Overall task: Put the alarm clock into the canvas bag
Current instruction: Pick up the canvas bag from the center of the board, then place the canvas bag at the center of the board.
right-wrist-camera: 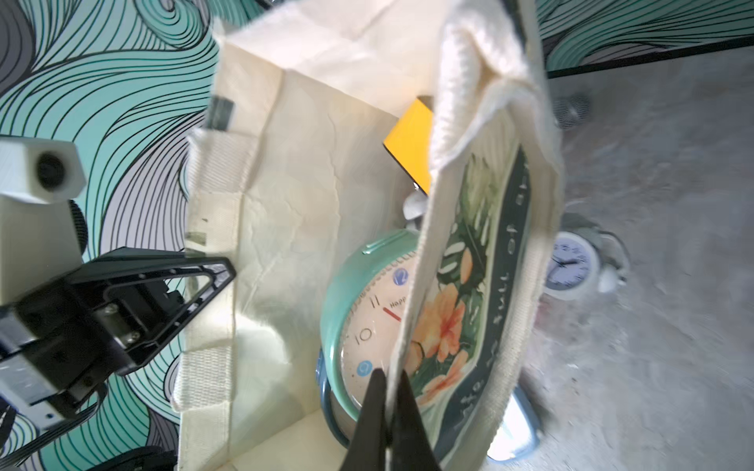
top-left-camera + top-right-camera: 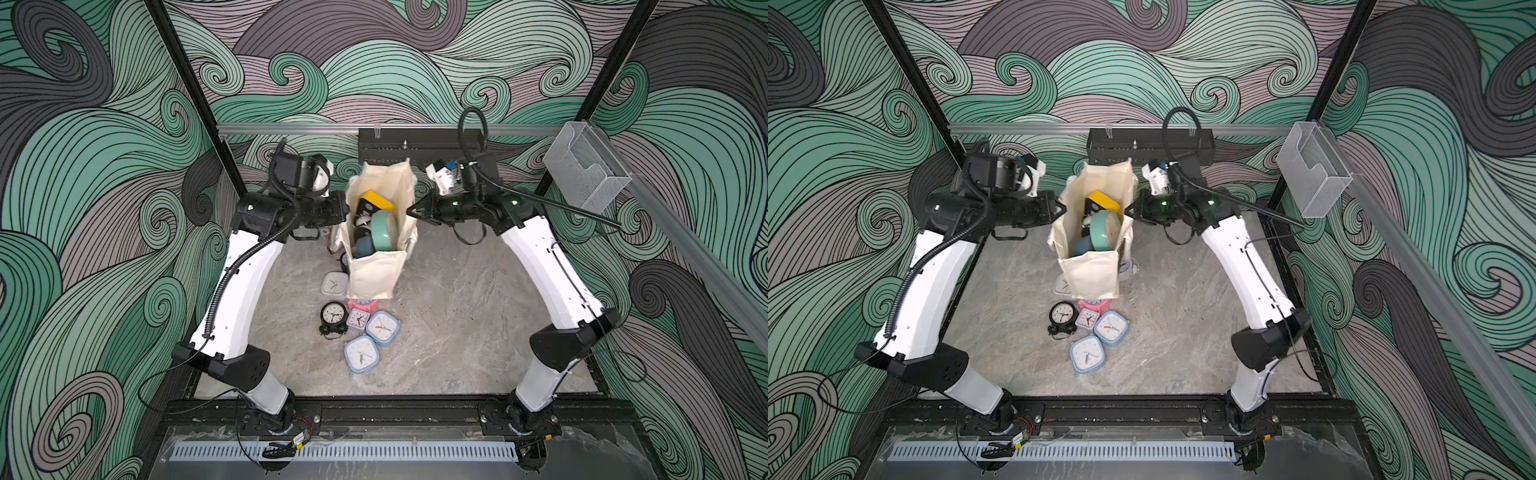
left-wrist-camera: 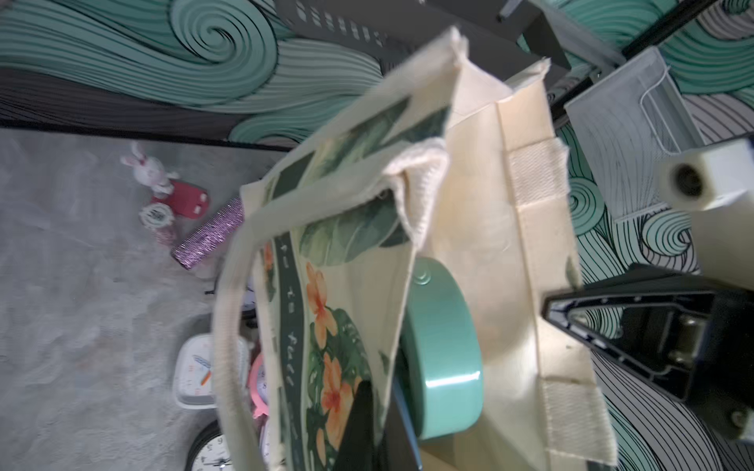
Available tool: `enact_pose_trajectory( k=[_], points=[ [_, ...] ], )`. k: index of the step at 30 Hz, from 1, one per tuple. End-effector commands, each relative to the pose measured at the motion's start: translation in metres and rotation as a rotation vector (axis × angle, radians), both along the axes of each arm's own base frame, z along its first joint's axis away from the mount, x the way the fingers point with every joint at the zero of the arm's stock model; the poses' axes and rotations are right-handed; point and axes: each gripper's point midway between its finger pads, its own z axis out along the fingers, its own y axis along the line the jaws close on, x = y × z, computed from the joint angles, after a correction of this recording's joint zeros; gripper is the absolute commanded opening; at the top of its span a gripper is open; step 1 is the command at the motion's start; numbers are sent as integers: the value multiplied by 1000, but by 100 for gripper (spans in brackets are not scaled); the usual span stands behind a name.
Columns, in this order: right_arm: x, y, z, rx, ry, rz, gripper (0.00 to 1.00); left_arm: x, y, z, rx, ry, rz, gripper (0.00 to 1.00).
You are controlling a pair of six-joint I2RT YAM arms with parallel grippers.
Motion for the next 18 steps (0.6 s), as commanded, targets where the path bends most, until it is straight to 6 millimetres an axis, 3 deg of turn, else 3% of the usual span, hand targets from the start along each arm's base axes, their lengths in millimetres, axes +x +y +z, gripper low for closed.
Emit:
enact_pose_trajectory(
  k=[1,6,9,13,18],
  points=[
    [-5,-47,3,-22,-55,-63,0,11,-48,34,-108,-113,-86,0],
    [-7,-115,-27,-62,4,-215,0,20,-112,19,-129,-80,-190,0],
    [-4,-141,-51,-88,47,-270,0,24,-146,4,-151,-59,-232,0],
    [2,-156,-65,-119,65,-300,0,29,-174,-12,-141,-52,-267,0],
    [11,-164,-75,-130,94,-333,0,34,-194,-43,-120,7,-278,0]
  ],
)
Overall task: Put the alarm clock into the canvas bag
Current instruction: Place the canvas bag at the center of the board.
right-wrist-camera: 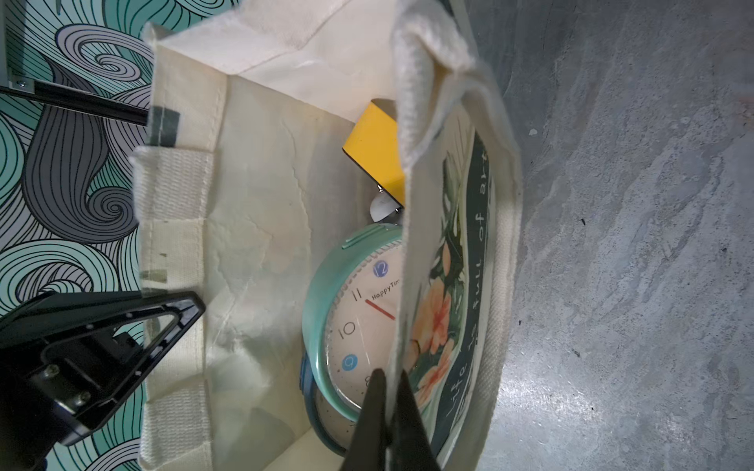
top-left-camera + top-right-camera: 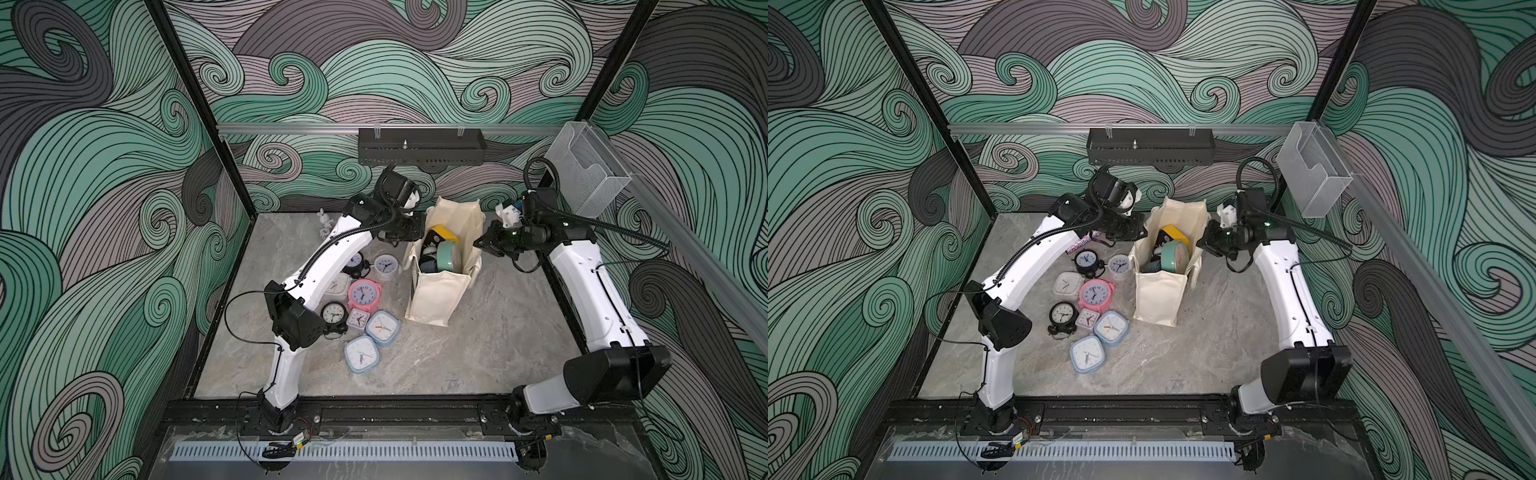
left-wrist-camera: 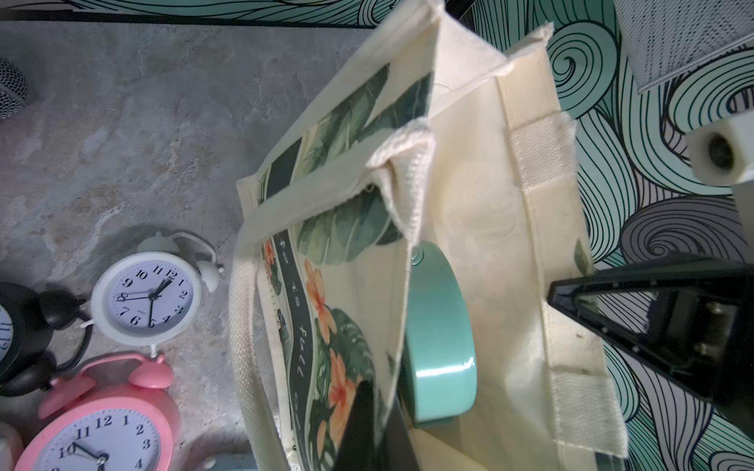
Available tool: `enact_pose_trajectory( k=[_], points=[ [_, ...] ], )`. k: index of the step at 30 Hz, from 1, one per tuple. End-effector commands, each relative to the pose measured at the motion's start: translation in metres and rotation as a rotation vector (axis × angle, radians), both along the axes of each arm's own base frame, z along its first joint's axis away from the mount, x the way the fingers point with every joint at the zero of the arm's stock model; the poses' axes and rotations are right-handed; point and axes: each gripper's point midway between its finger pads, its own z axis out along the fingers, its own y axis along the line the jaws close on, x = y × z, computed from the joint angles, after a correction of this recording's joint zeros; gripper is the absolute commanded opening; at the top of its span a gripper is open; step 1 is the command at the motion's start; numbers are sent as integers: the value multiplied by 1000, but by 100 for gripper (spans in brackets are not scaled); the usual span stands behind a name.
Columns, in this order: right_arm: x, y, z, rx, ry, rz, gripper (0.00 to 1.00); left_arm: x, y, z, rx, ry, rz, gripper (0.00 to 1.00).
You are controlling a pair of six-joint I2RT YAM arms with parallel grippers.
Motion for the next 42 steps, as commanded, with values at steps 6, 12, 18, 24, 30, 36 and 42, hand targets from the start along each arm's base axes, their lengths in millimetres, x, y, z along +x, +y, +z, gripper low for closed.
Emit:
enact_pose_trajectory(
  k=[6,12,18,24,30,36,42],
  points=[
    [20,-12,19,-1,-123,-40,0,0,-24,38,-141,-102,-6,0],
    [24,-26,12,-5,-107,-81,0,-5,-19,35,-131,-125,27,0],
    [34,-18,0,60,-87,-65,0,-7,-21,16,-109,-100,57,0],
    [38,-13,1,95,-96,-52,0,-10,-21,30,-109,-161,85,0],
    [38,-17,-18,72,-55,-72,2,-11,-30,13,-106,-128,73,0],
    [37,-20,-29,55,-33,-86,16,-11,-30,4,-93,-107,74,24],
    [35,-29,-22,20,-59,-129,43,-7,-5,30,-13,-230,81,83]
  ],
)
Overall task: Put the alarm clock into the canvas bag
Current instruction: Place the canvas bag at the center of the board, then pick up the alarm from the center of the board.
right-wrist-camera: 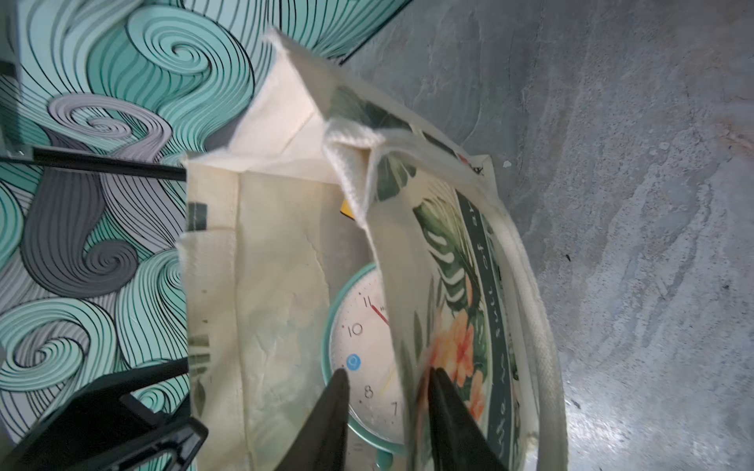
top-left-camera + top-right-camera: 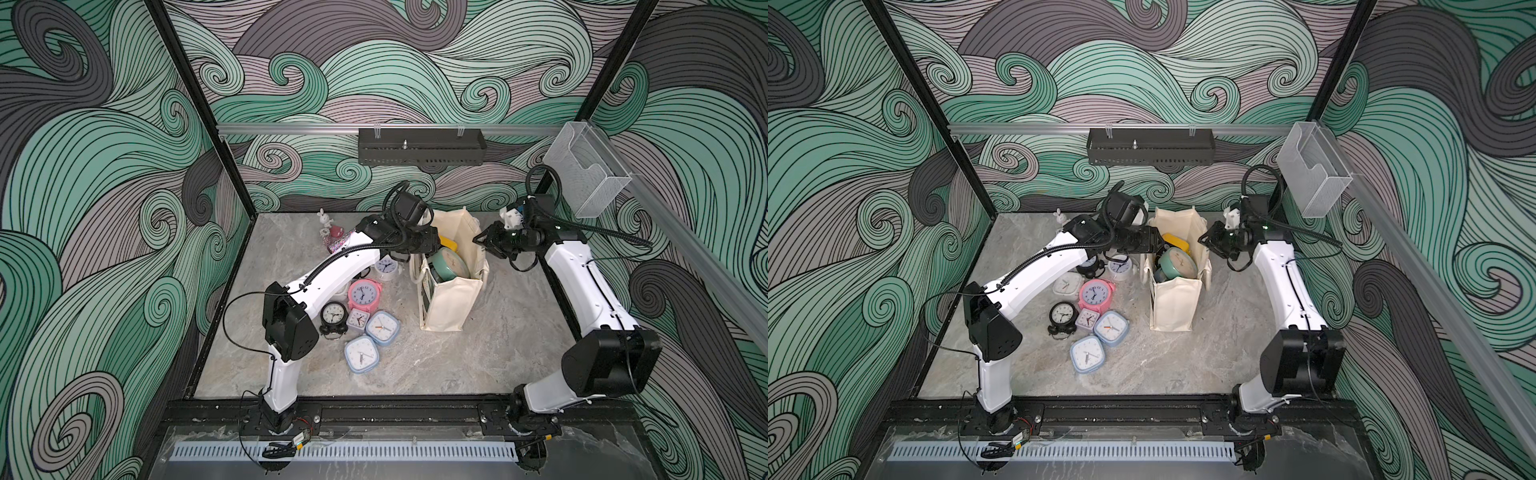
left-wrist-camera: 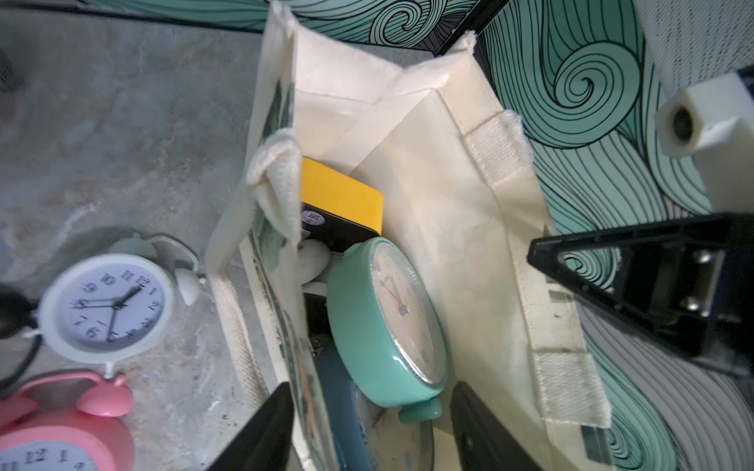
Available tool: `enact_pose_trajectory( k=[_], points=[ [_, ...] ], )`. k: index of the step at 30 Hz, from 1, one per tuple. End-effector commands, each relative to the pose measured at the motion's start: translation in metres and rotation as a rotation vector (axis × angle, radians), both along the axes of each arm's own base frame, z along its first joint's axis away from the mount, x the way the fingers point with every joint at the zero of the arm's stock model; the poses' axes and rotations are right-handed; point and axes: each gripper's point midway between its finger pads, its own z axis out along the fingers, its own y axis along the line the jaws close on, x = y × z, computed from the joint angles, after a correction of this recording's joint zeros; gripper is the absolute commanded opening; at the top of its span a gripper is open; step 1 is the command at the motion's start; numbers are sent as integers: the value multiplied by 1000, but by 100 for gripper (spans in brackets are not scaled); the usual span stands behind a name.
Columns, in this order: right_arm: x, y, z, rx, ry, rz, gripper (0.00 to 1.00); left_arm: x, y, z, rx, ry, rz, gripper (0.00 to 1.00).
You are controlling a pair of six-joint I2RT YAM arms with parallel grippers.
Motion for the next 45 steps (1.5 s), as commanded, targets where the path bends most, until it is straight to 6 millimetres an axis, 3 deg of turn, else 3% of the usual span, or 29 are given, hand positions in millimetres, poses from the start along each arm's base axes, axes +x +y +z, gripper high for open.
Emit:
enact_pose_trajectory(
  k=[1,3,6,9,12,14,15,19,23,29,37,45],
  points=[
    [0,-7,14,-27,-56,-32,48,0,19,61,-1,-161,3,96],
    [-1,-9,18,-29,-66,-46,57,-3,30,73,47,-210,-9,99],
    [-2,-11,31,-31,-100,-60,72,-8,63,81,150,-252,22,99],
    [-10,-14,48,-48,-145,-78,88,-19,115,72,250,-231,98,99],
    [-21,-15,65,-83,-196,-89,99,-40,167,47,300,-168,165,99],
    [-30,-10,73,-97,-224,-75,100,-56,199,21,316,-83,215,99],
    [-34,-6,76,-100,-233,-61,100,-68,213,17,304,-64,232,99],
    [-54,24,84,-116,-278,35,100,-100,250,-39,363,104,269,99],
    [-81,59,87,-162,-310,185,100,-121,258,-88,389,260,267,99],
    [-129,117,74,-185,-323,473,100,-123,263,-141,436,408,289,98],
    [-158,144,45,-205,-298,609,100,-121,269,-197,491,620,306,99],
    [-168,165,45,-165,-349,670,100,-110,275,-217,476,626,364,99]
  ],
)
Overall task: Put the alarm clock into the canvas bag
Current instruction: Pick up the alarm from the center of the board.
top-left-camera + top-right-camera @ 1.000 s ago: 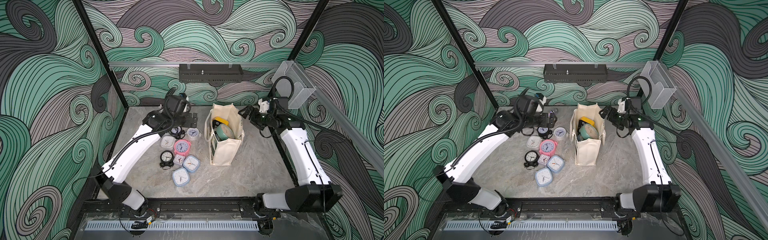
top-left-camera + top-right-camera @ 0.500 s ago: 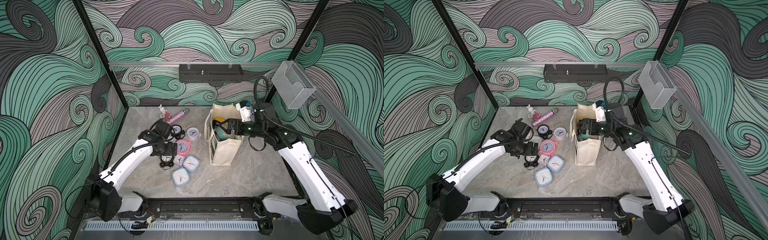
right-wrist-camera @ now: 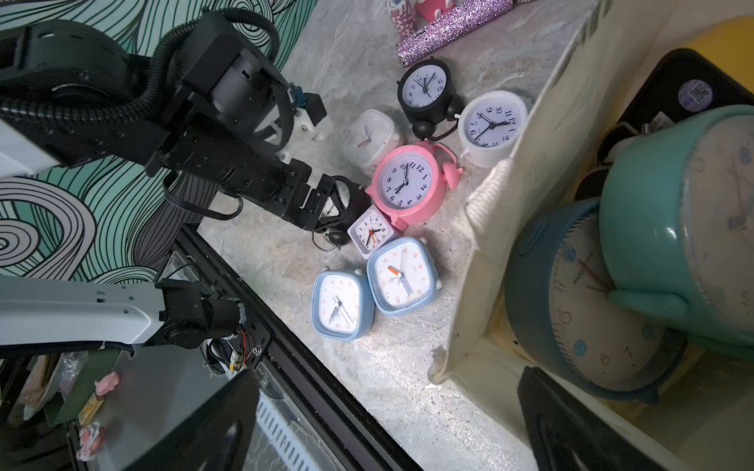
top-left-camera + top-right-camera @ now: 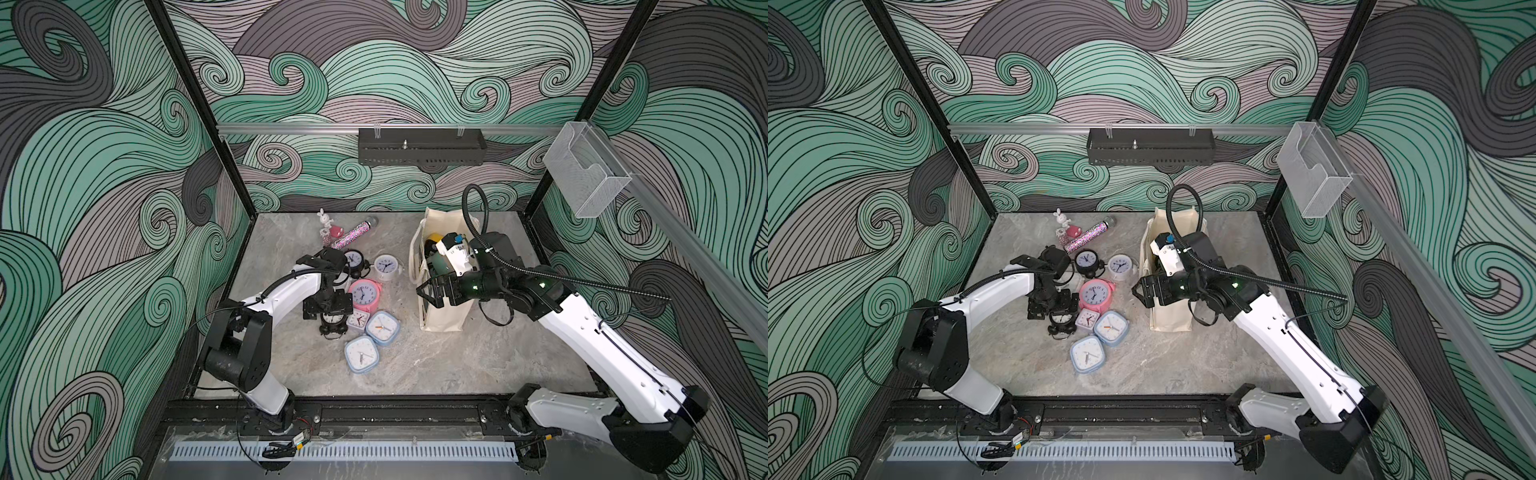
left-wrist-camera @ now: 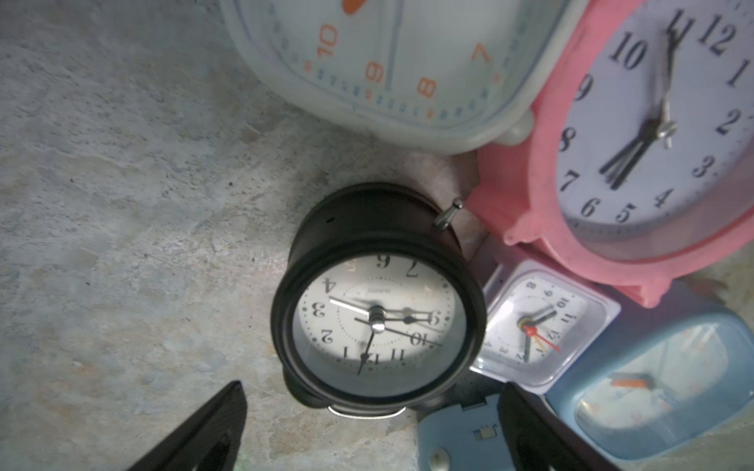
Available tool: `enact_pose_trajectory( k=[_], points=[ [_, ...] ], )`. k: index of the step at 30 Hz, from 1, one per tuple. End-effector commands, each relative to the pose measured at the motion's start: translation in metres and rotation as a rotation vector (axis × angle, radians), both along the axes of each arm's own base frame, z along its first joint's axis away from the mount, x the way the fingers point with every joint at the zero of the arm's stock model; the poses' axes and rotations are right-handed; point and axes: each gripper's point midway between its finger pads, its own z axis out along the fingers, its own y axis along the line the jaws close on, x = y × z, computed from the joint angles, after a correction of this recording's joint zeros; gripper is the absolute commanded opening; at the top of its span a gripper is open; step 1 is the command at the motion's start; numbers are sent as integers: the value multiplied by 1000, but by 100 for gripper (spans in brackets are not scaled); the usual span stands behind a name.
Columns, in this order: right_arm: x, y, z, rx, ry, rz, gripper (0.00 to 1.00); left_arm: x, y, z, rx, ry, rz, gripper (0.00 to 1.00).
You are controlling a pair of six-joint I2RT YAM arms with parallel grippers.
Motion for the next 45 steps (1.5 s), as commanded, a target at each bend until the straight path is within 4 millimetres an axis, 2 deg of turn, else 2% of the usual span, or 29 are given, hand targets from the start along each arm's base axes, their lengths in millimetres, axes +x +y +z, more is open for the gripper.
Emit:
enact_pose_trajectory(
  k=[1,8,22,25,29,32,35,38,41,45],
  points=[
    [-2,9,13,34,-45,30,100,8,0,-9,-13,2,42,99],
    [2,4,24,17,-100,17,100,18,-4,-20,-30,-3,55,96],
    [4,5,34,9,-112,28,100,14,6,-36,-11,18,135,86],
    [5,6,33,9,-108,25,100,13,6,-36,-15,15,143,85],
    [6,5,34,6,-111,20,100,15,6,-29,-24,-17,151,77],
    [8,3,36,-1,-126,5,100,19,7,-10,-35,-77,152,72],
    [9,1,38,-9,-139,-2,100,24,7,22,-60,-149,153,68],
    [12,-2,40,-27,-153,-11,100,28,4,62,-108,-234,157,66],
    [15,-4,45,-39,-172,-20,100,34,-6,111,-203,-333,164,66],
    [25,-5,50,-64,-199,-43,100,58,-26,175,-435,-521,241,64]
  ],
)
